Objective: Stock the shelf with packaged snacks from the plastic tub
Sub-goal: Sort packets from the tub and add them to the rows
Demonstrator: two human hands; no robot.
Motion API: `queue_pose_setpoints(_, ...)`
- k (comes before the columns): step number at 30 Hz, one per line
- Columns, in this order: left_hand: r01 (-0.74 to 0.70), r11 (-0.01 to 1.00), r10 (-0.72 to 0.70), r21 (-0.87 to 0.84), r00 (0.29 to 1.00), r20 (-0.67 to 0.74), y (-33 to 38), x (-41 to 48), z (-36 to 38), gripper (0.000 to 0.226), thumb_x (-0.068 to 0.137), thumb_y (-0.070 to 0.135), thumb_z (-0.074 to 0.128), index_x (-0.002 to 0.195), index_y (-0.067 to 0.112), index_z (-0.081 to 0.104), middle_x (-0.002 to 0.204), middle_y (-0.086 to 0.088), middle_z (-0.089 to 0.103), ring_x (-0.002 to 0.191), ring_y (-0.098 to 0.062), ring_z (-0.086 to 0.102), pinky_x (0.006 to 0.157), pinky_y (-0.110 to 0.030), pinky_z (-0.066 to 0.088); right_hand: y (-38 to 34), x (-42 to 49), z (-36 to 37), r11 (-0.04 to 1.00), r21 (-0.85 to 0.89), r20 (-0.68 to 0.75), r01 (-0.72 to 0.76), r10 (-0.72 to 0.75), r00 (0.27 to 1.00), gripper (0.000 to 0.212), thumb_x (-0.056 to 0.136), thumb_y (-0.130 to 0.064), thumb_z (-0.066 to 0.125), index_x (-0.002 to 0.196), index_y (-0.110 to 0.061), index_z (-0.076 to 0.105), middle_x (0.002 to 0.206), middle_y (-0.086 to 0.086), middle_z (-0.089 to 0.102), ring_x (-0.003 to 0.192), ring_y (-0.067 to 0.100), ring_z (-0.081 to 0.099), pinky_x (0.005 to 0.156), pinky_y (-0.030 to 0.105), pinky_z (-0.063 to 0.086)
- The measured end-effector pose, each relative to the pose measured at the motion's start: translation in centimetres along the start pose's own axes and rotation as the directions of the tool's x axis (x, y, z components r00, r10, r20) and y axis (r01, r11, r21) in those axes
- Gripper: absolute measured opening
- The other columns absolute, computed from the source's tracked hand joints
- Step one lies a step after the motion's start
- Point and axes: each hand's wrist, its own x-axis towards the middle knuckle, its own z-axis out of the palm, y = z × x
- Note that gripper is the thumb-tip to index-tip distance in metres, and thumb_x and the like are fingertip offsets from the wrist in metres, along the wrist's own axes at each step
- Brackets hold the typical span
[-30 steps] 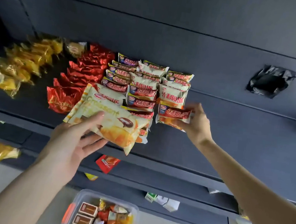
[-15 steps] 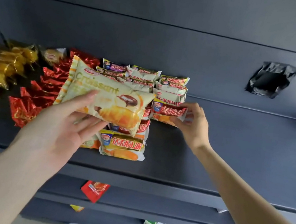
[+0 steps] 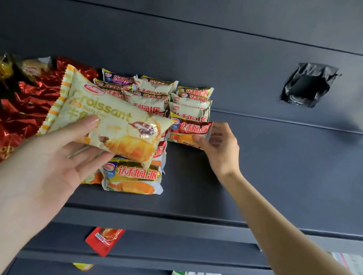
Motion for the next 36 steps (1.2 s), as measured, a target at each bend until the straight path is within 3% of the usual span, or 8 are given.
queue_pose_setpoints(2, -0.084, 0.953, 0.026, 0.292, 0.98, 0.196, -0.3, -0.3, 0.5, 0.046, 0.064, 0.021, 0.067, 0.11, 0.021, 0.064, 0.099, -0.001, 0.075, 0.092, -0.016, 0.072, 0.074, -0.031, 0.06, 0.0, 0.0, 0.1, 1.0, -0.004, -0.005, 0.004, -0.004, 1.0, 0.032, 0.08, -0.024, 0.076, 0.101, -0.022, 0.052, 0.087, -0.021, 0.056, 0.079, -0.002, 0.055, 0.064, 0.004, 0.043)
queue_pose_setpoints(4, -0.089, 0.916, 0.036, 0.392, 0.99, 0.139, -0.2, -0.3, 0.3, 0.045, 0.064, 0.021, 0.067, 0.108, 0.022, 0.064, 0.096, 0.0, 0.076, 0.089, -0.015, 0.072, 0.068, -0.03, 0.06, 0.1, 0.0, 0.1, 1.0, -0.003, -0.007, 0.004, -0.005, 1.0, 0.032, 0.081, -0.025, 0.076, 0.102, -0.021, 0.052, 0.087, -0.021, 0.056, 0.08, -0.003, 0.055, 0.064, 0.004, 0.043)
queue_pose_setpoints(7, -0.064, 0.912, 0.043, 0.405, 0.997, 0.061, -0.4, -0.4, 0.5, 0.041, 0.064, 0.02, 0.066, 0.105, 0.02, 0.064, 0.089, 0.0, 0.076, 0.084, -0.014, 0.073, 0.063, -0.029, 0.059, 0.2, 0.1, 0.2, 1.0, -0.006, -0.011, 0.002, -0.002, 1.0, 0.032, 0.081, -0.026, 0.075, 0.105, -0.02, 0.054, 0.087, -0.02, 0.056, 0.08, -0.003, 0.055, 0.064, 0.002, 0.042)
queue_pose_setpoints(18, -0.047, 0.924, 0.02, 0.379, 0.997, 0.075, -1.2, -0.1, 1.2, 0.04, 0.064, 0.019, 0.067, 0.104, 0.019, 0.062, 0.087, 0.0, 0.076, 0.083, -0.014, 0.073, 0.065, -0.03, 0.06, 0.8, 0.1, 0.4, 1.0, 0.02, -0.037, -0.005, 0.006, 0.999, 0.031, 0.081, -0.029, 0.074, 0.105, -0.018, 0.057, 0.089, -0.009, 0.061, 0.08, 0.002, 0.056, 0.064, 0.006, 0.044)
queue_pose_setpoints(27, -0.083, 0.945, 0.055, 0.317, 0.994, 0.097, -2.2, 0.5, 2.3, 0.068, 0.05, 0.019, 0.076, 0.116, 0.014, 0.06, 0.109, -0.005, 0.072, 0.097, -0.022, 0.071, 0.071, -0.034, 0.059, 1.0, 0.0, -0.6, 0.999, -0.026, 0.025, -0.044, 0.045, 0.999, 0.045, 0.081, -0.032, 0.074, 0.118, -0.014, 0.054, 0.1, -0.003, 0.06, 0.085, 0.005, 0.057, 0.068, 0.008, 0.046)
queue_pose_setpoints(31, -0.08, 0.945, 0.05, 0.317, 0.993, 0.104, -3.2, 0.3, 3.2, 0.06, 0.064, 0.014, 0.07, 0.122, 0.014, 0.057, 0.112, -0.006, 0.071, 0.095, -0.022, 0.071, 0.074, -0.034, 0.06, 0.8, -0.4, -2.5, 0.993, -0.101, 0.042, -0.065, 0.069, 0.997, 0.043, 0.082, -0.032, 0.073, 0.118, -0.016, 0.055, 0.103, -0.001, 0.057, 0.091, 0.01, 0.056, 0.07, 0.007, 0.043)
queue_pose_setpoints(34, -0.032, 0.953, 0.0, 0.3, 0.994, 0.108, -4.5, -0.1, 4.2, 0.057, 0.069, 0.016, 0.069, 0.124, 0.014, 0.057, 0.112, -0.007, 0.071, 0.095, -0.024, 0.071, 0.077, -0.038, 0.059, -1.3, -1.3, -4.5, 0.978, 0.164, 0.012, -0.129, 0.128, 0.992, 0.015, 0.088, -0.028, 0.065, 0.101, -0.021, 0.061, 0.091, -0.005, 0.062, 0.085, 0.009, 0.059, 0.077, 0.017, 0.047)
queue_pose_setpoints(36, -0.006, 0.959, -0.023, 0.282, 0.995, 0.101, -5.5, -0.2, 5.0, 0.057, 0.068, 0.02, 0.07, 0.123, 0.015, 0.058, 0.111, -0.007, 0.072, 0.094, -0.024, 0.072, 0.077, -0.038, 0.06, -3.1, -1.9, -5.7, 0.886, 0.403, 0.165, -0.23, 0.177, 0.97, 0.024, 0.088, -0.038, 0.058, 0.099, -0.017, 0.065, 0.088, -0.003, 0.069, 0.083, 0.01, 0.065, 0.078, 0.023, 0.051)
